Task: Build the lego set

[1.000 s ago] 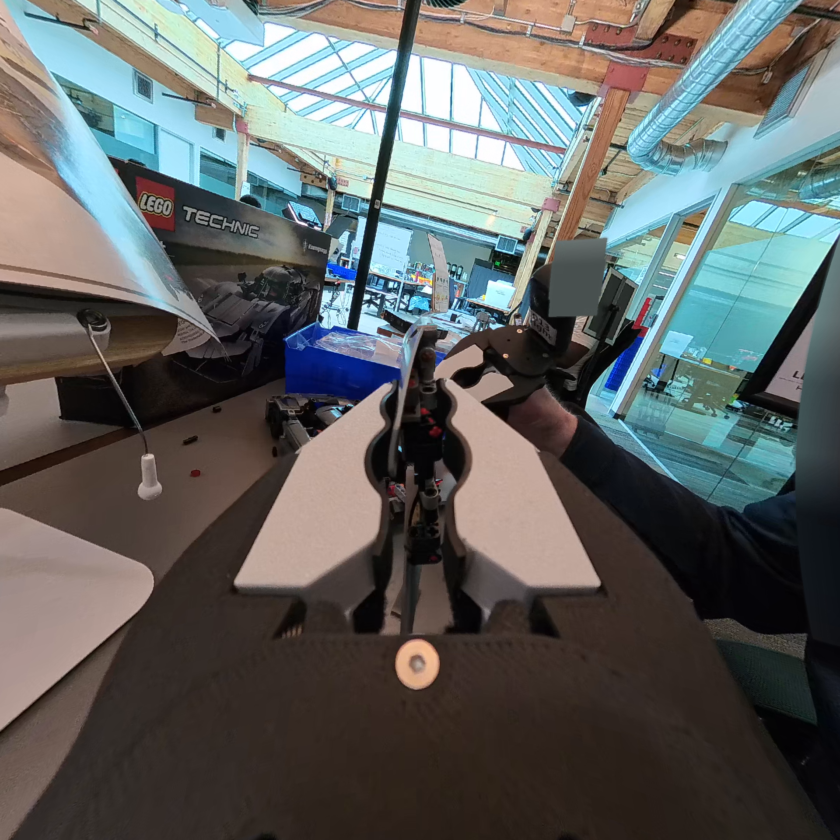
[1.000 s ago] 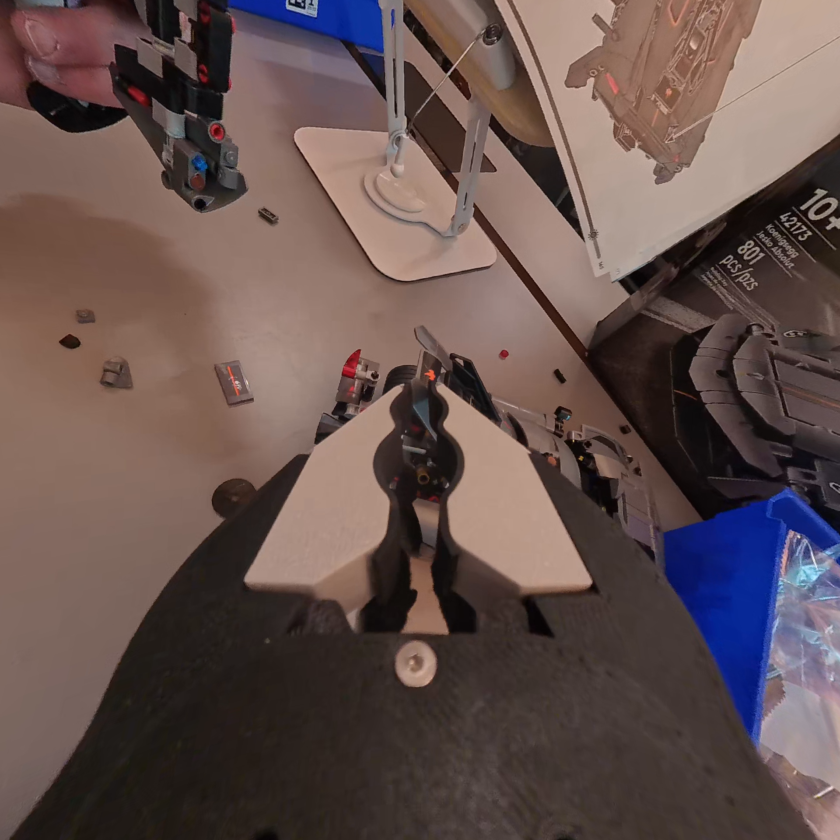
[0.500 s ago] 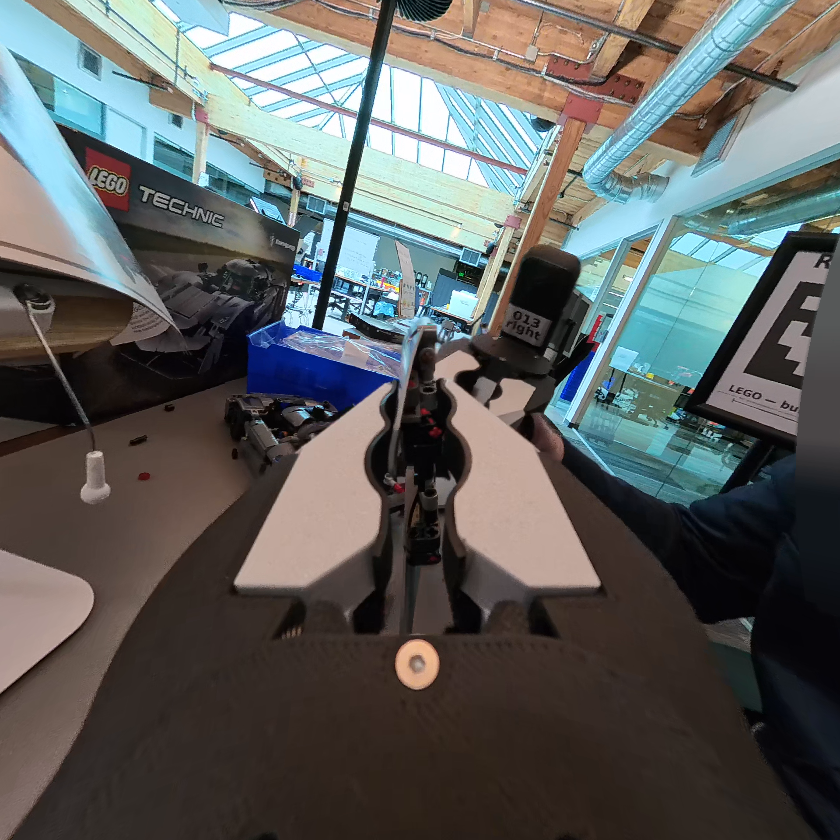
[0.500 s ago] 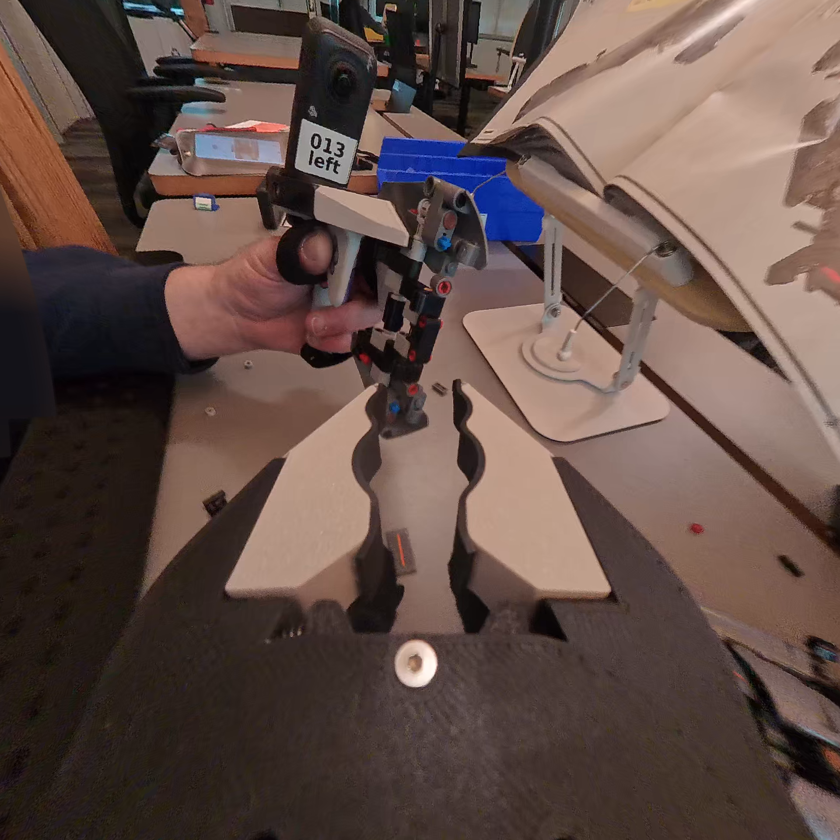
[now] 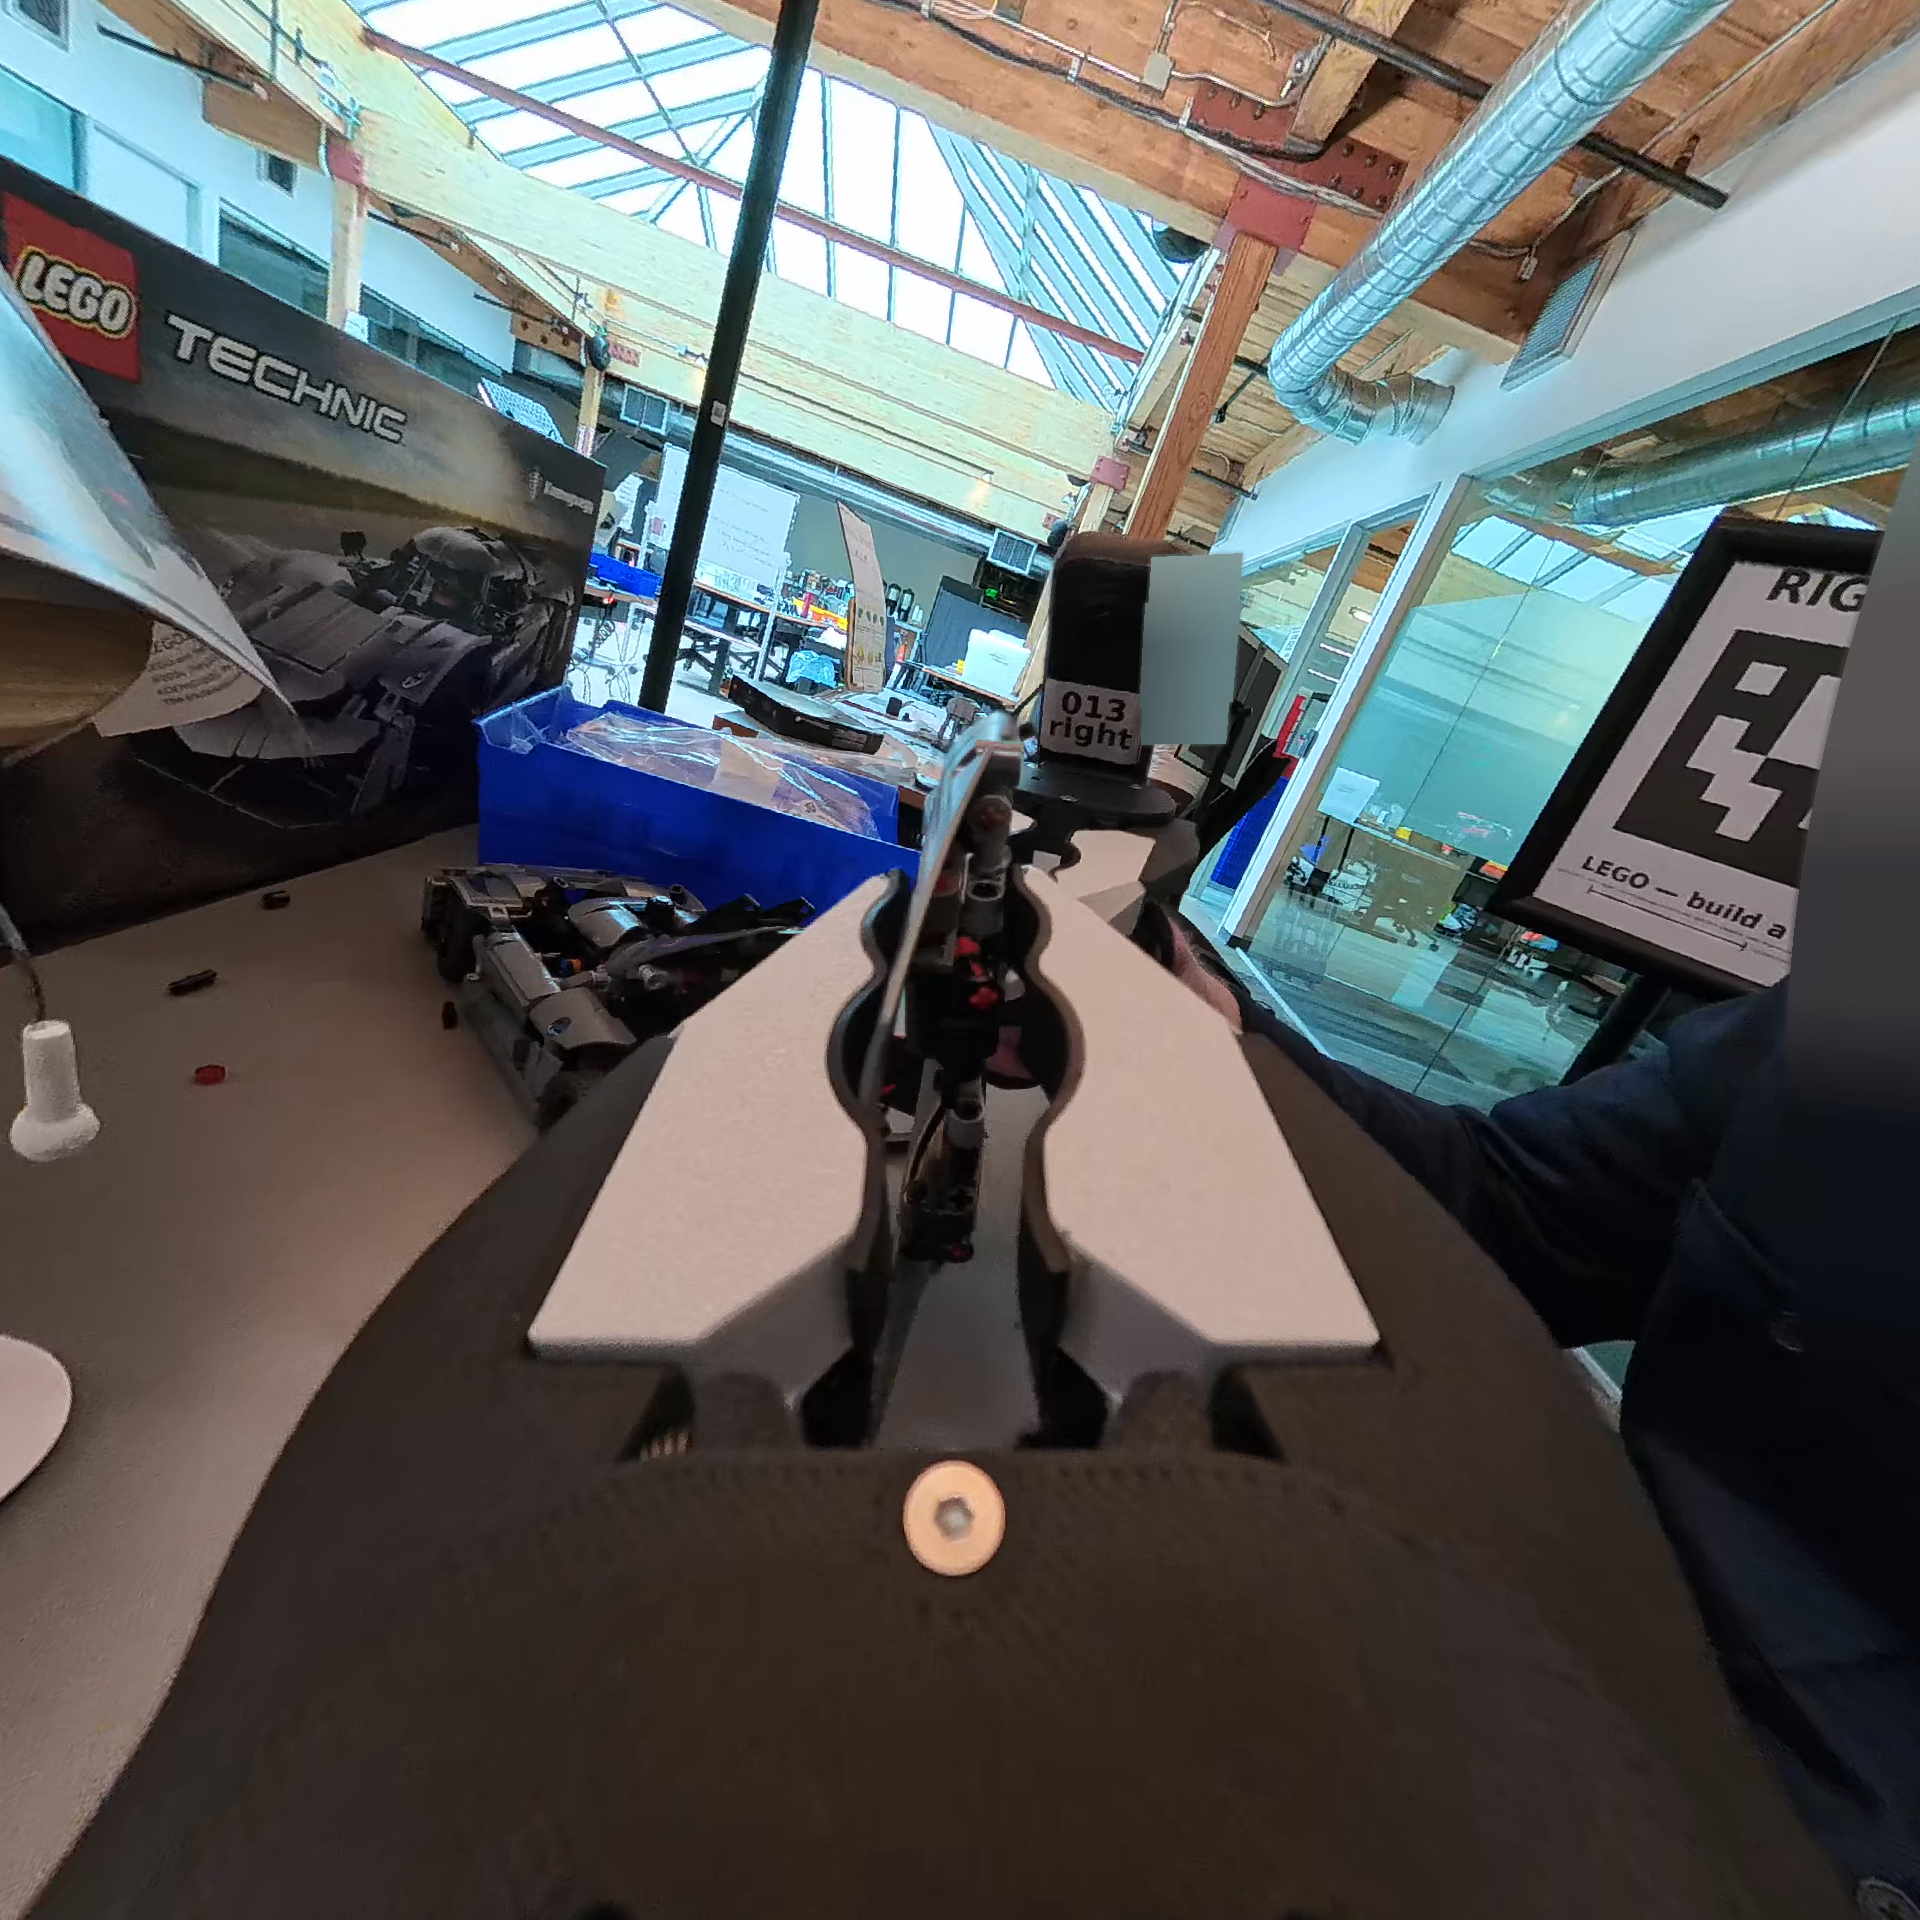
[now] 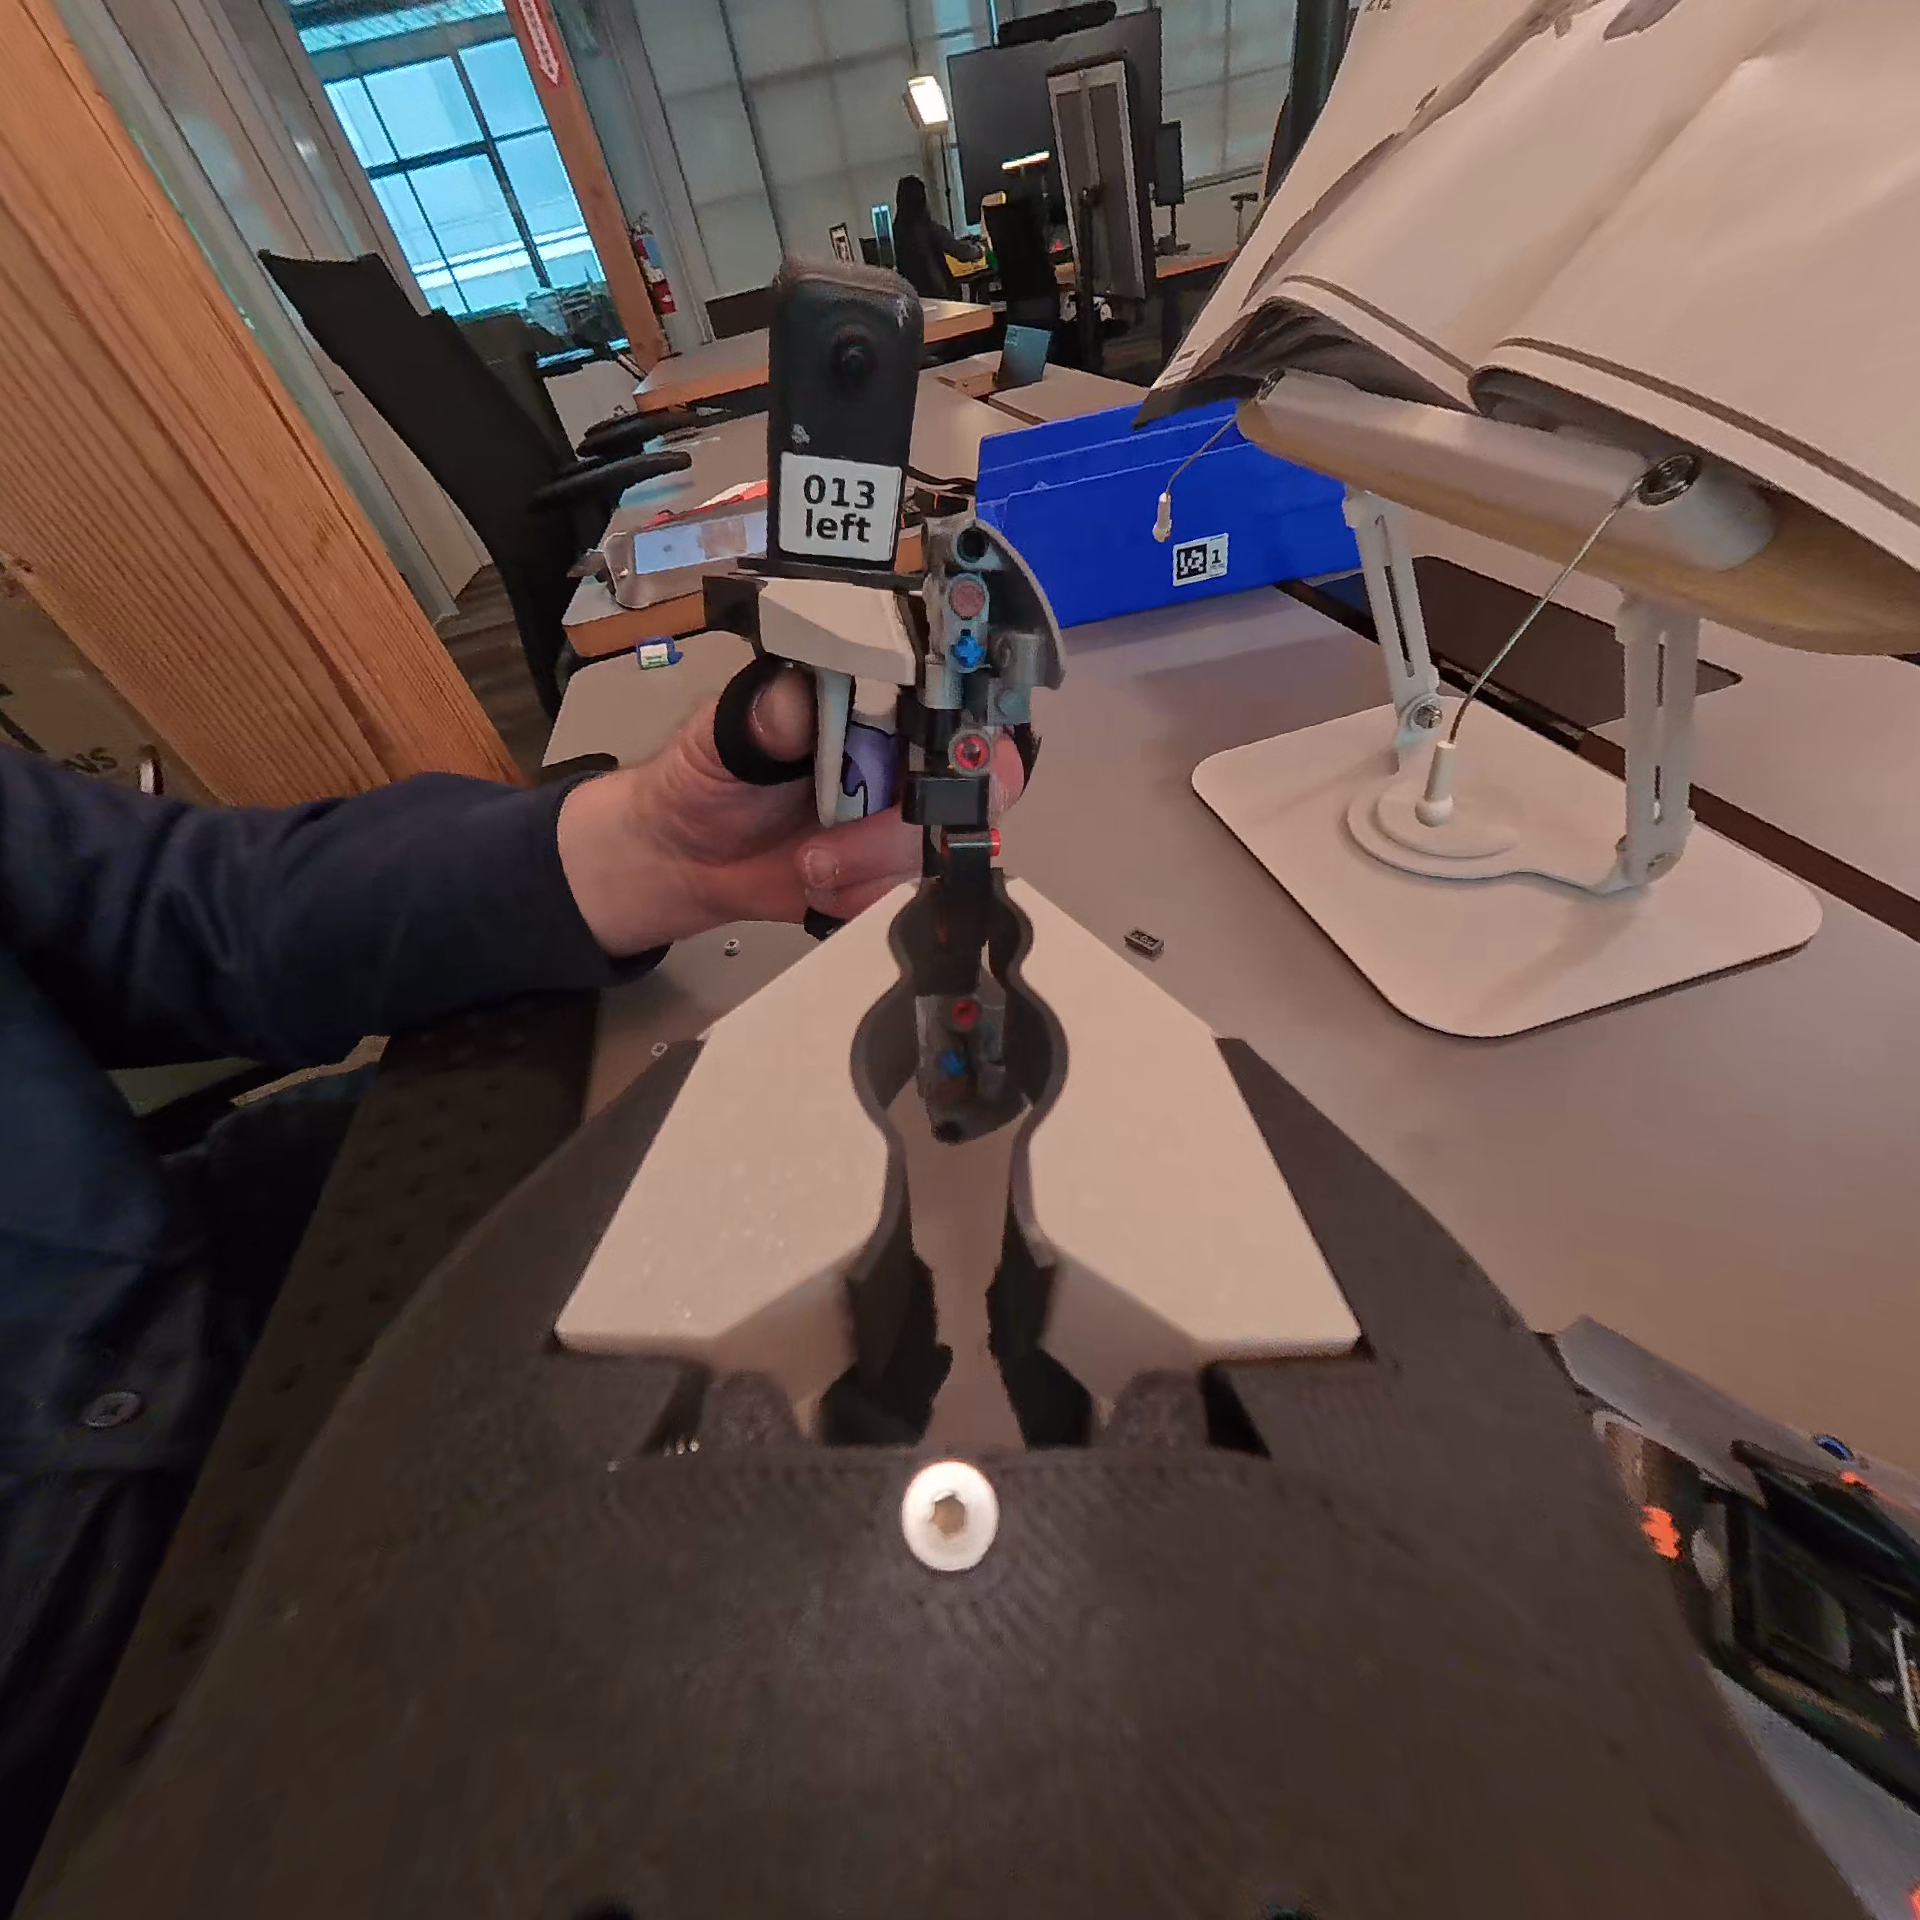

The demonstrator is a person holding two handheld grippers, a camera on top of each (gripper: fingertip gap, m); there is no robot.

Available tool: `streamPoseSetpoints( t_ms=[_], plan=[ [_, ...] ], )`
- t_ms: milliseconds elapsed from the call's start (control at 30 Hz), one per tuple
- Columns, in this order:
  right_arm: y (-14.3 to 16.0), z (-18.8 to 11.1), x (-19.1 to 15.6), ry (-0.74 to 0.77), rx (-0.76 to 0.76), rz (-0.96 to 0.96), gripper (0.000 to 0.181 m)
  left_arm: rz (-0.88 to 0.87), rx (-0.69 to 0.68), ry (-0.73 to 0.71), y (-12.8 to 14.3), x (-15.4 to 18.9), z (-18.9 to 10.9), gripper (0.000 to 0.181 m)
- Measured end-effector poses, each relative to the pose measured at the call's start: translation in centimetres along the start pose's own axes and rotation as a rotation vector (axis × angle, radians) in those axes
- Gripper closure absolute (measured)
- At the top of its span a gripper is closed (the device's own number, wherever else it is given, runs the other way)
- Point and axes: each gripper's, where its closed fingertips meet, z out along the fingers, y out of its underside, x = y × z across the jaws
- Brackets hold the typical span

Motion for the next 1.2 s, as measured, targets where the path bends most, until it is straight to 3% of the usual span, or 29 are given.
streamPoseSetpoints(
  t_ms=[300,567,833,1200],
  plan=[
    [-0.8,-0.8,0.6,-0.028,0.089,0.107,0.175,-0.037,-0.032,-0.002,0.9,-0.9,-0.1,0.152],
    [-1.2,-1.3,0.6,-0.046,0.119,0.136,0.175,-0.024,-0.076,0.022,1.8,-0.2,0.6,0.166],
    [-0.8,-1.2,0.3,-0.06,0.094,0.103,0.167,-0.027,-0.095,0.033,2.0,0.1,0.7,0.167],
    [-0.2,-1.0,0.3,-0.066,0.065,0.107,0.172,-0.029,-0.095,0.037,2.0,0.2,0.7,0.167]
  ],
)
